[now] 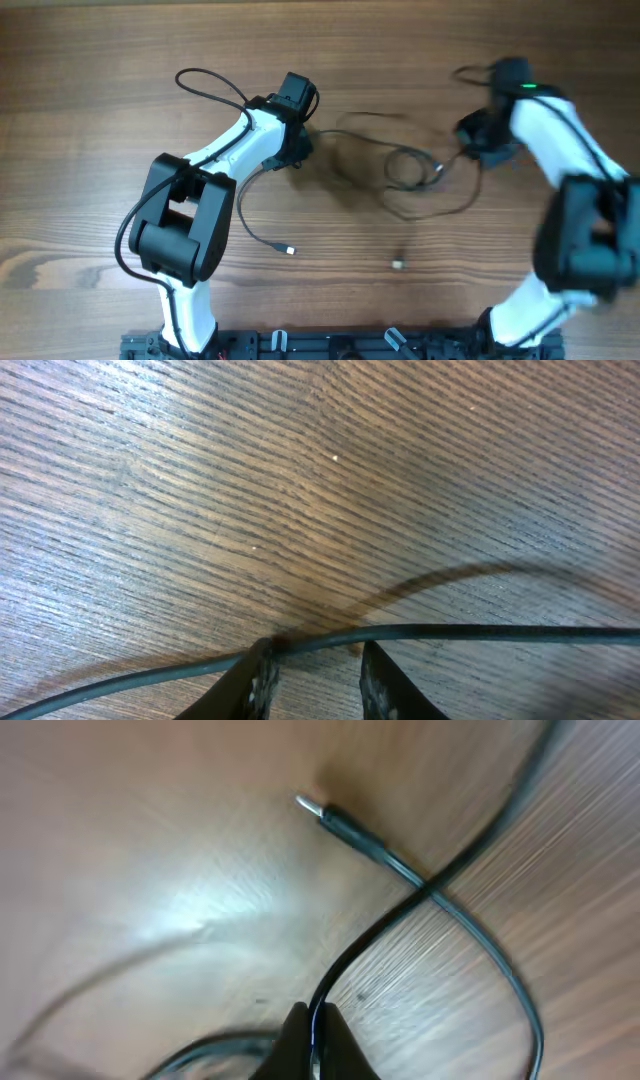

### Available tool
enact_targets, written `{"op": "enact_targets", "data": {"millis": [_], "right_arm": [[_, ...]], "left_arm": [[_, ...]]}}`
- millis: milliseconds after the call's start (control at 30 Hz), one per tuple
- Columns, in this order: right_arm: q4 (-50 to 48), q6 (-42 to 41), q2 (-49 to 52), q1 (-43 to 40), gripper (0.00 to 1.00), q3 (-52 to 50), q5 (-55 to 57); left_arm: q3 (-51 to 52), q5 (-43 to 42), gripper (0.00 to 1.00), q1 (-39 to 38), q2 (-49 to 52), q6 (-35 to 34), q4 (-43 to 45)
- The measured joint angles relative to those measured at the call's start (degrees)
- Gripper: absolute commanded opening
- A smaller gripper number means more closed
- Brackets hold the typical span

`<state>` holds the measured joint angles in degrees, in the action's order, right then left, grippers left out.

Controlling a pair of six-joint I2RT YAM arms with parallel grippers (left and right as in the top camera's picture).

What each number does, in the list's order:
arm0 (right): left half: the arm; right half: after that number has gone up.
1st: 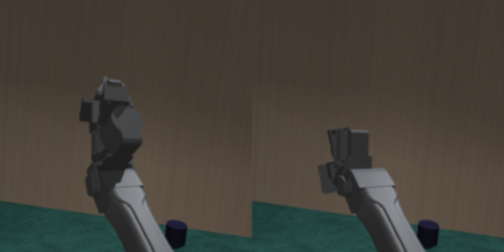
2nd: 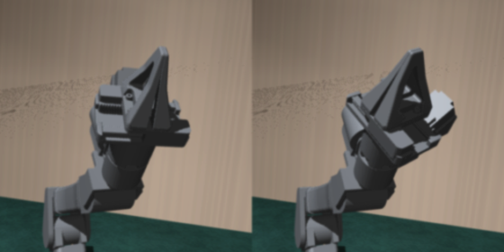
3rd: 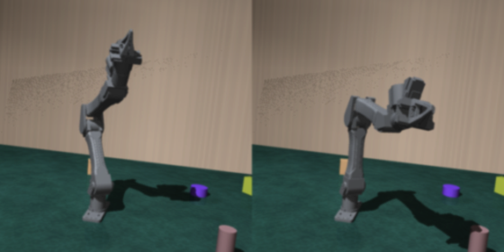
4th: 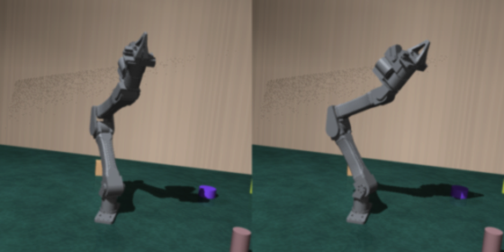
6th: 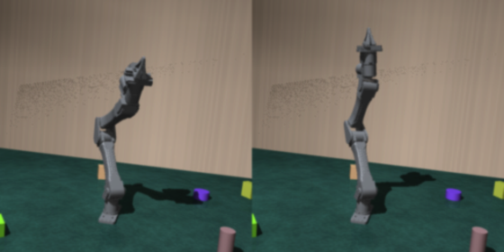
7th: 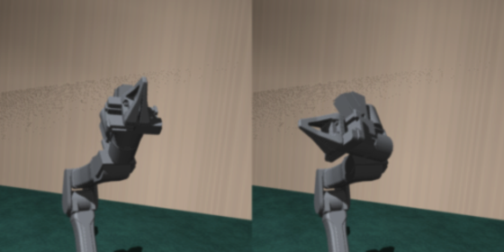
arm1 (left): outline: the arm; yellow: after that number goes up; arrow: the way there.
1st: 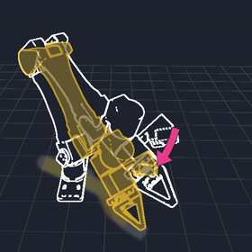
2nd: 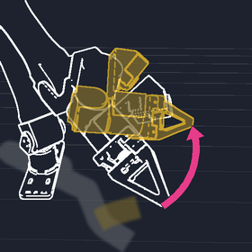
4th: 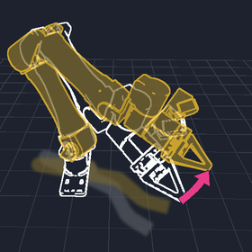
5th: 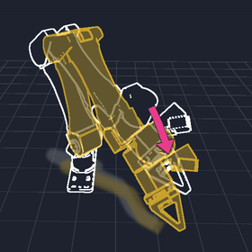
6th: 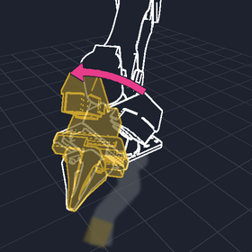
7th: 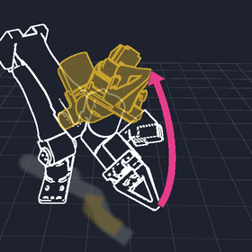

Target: Untangle cables

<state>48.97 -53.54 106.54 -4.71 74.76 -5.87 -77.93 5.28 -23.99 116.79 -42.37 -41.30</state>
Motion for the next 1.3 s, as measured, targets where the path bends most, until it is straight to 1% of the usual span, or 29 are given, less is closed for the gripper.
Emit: {"op": "enact_targets", "data": {"millis": [100, 167, 267, 333, 433, 467, 500, 567, 633, 667, 700, 733, 800, 833, 867, 900, 933, 1000, 1067, 1233, 1300], "right_arm": [[-1.4, 7.2, -14.9, -7.2, 0.04, 0.6, 0.6], [-1.5, 10.0, -21.7, -11.3, 0.04, 1.1, 0.6], [-1.2, 14.4, -30.4, -18.5, 0.04, 1.3, -0.5], [-0.1, 16.0, -33.0, -19.6, 0.04, 1.3, -1.4], [1.8, 17.5, -34.0, -19.3, 0.05, 1.3, -4.6], [2.0, 17.9, -34.0, -18.9, 0.05, 1.2, -5.8], [2.1, 18.8, -34.0, -17.9, 0.05, 1.2, -8.0], [2.1, 19.6, -34.0, -15.4, 0.05, 1.2, -11.6], [1.7, 20.0, -34.0, -9.9, 0.05, 1.2, -15.2], [0.6, 19.8, -34.0, -6.0, 0.04, 1.2, -16.0], [-1.0, 19.6, -34.0, -2.0, 0.05, 1.2, -16.4], [-2.4, 19.3, -34.0, 2.0, 0.05, 1.2, -16.8], [-5.4, 18.4, -34.0, 11.4, 0.04, 1.2, -15.6], [-5.7, 17.6, -33.9, 15.6, 0.04, 1.2, -14.3], [-5.6, 16.8, -33.8, 19.3, 0.04, 1.2, -12.8], [-5.6, 15.9, -33.8, 22.3, 0.04, 1.2, -10.9], [-5.5, 15.3, -33.8, 24.3, 0.04, 1.2, -9.3], [-5.5, 14.5, -33.8, 27.3, 0.05, 1.2, -7.2], [-5.1, 14.1, -33.8, 27.9, 0.04, 1.2, -5.4], [-4.0, 14.6, -33.8, 24.3, 0.04, 1.2, -1.2], [-3.9, 15.0, -33.9, 21.0, 0.04, 1.2, 1.3]], "left_arm": [[0.0, -0.2, 0.33, 0.0, 0.0, 0.0, 0.1], [0.0, -0.2, 0.33, 0.0, 0.0, 0.0, 0.2], [0.0, -0.2, 0.27, 0.0, 0.0, 0.0, 0.2], [0.0, -0.1, 0.24, 0.0, 0.0, 0.0, 0.0], [0.0, 0.5, 0.13, 0.1, 0.0, 0.1, -0.3], [0.0, 0.7, 0.12, 0.2, 0.0, 0.0, -0.5], [0.0, 0.9, 0.08, 0.5, 0.0, 0.0, -0.8], [-0.2, 0.1, 0.06, 1.7, 0.0, 0.1, -1.7], [-0.3, 0.1, 0.11, 5.2, 0.3, 0.0, -3.9], [-0.2, 0.2, 0.15, 7.7, 0.3, 0.0, -4.9], [-0.3, -0.9, 0.25, 11.2, 0.3, -0.1, -5.9], [-0.3, -2.0, 0.3, 13.9, 0.3, 0.0, -6.4], [-0.3, -5.3, 0.49, 18.3, 0.3, 0.1, -6.9], [-0.3, -8.3, 0.59, 21.0, 0.2, -0.4, -7.0], [-0.3, -10.7, 0.68, 22.8, 0.2, -0.1, -6.9], [-0.3, -12.9, 0.8, 24.0, 0.1, 0.7, -6.7], [-0.4, -16.7, 0.88, 25.6, 0.1, 1.5, -6.2], [-0.5, -22.1, 0.95, 27.3, 0.1, 3.7, -5.3], [-0.4, -28.2, 1.0, 28.6, 0.1, 6.6, -5.2], [0.2, -37.3, 1.0, 28.0, 0.4, 11.7, -5.7], [0.6, -43.6, 1.0, 26.7, 0.7, 15.1, -5.6]]}}
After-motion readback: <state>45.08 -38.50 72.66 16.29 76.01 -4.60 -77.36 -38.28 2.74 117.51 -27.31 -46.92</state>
